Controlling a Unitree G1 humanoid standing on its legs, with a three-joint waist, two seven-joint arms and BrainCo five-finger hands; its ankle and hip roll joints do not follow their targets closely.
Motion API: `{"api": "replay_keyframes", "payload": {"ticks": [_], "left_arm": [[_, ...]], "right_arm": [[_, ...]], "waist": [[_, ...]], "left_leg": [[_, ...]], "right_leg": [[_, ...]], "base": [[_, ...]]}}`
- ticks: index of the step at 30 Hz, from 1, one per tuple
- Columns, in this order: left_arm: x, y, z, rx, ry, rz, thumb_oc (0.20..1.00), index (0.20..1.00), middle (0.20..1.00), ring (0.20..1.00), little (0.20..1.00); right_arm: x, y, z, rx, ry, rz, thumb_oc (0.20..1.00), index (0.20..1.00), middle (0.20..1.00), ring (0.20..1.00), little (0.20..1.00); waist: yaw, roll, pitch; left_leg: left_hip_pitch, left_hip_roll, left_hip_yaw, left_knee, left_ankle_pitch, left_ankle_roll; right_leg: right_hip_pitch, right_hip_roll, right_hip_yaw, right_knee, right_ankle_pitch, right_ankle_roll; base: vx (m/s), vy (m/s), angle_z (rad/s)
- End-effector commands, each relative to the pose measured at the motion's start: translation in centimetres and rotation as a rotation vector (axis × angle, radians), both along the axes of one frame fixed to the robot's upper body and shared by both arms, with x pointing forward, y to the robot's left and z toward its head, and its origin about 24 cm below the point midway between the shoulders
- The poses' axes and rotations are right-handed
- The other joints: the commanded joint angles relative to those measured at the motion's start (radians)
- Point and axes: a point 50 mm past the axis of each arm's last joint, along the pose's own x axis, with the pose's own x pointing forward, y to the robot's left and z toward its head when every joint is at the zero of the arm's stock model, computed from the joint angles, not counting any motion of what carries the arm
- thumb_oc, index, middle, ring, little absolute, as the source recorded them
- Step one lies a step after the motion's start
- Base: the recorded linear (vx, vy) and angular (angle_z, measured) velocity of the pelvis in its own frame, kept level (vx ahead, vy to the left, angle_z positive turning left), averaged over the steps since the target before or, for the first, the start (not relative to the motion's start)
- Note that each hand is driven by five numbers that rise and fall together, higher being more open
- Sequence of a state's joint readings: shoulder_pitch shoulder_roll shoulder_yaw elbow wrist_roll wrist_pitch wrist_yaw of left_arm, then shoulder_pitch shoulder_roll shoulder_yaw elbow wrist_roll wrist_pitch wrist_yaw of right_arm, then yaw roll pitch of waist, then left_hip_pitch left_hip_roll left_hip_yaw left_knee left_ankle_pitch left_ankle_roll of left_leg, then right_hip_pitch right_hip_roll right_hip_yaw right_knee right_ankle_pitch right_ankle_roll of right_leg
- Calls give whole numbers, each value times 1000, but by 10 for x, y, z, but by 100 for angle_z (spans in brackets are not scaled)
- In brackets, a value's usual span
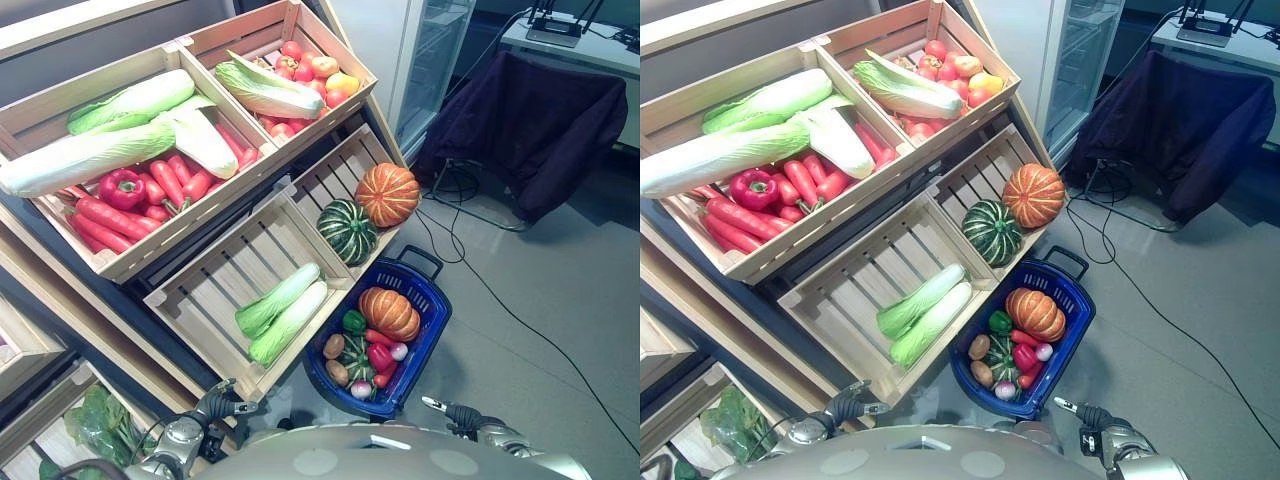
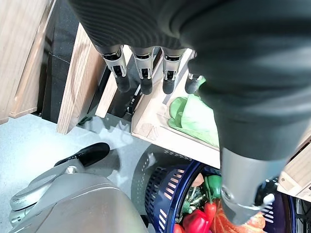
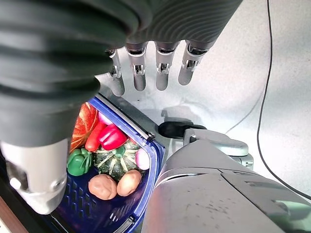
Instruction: Pick up fruits and vegetables into the basket
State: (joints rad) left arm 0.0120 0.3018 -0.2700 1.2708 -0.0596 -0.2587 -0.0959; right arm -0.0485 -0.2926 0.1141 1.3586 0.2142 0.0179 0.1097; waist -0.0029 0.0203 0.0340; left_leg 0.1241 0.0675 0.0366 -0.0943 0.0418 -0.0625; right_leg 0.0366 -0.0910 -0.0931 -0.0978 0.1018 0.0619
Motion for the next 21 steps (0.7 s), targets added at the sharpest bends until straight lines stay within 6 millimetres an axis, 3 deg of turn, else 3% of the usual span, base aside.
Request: {"api": "replay_keyframes", "payload": {"ticks": [1,21], "left_arm": [[26,1,6,3,-57,11,1000,1000,1000,1000,1000],[28,2,7,-18,-70,27,1000,1000,1000,1000,1000]], "right_arm": [[24,-1,5,-21,-47,11,1000,1000,1000,1000,1000],[24,0,5,-18,-46,8,1000,1000,1000,1000,1000]], "waist": [[-6,-24,45],[-4,-28,43]], "left_leg": [[-11,-4,-11,7,-58,11],[-10,-6,-13,7,-59,13]], "right_leg": [[64,-53,-15,34,-72,54],[65,-52,-13,34,-71,55]], "base": [[-155,-12,-16],[0,0,0]]}}
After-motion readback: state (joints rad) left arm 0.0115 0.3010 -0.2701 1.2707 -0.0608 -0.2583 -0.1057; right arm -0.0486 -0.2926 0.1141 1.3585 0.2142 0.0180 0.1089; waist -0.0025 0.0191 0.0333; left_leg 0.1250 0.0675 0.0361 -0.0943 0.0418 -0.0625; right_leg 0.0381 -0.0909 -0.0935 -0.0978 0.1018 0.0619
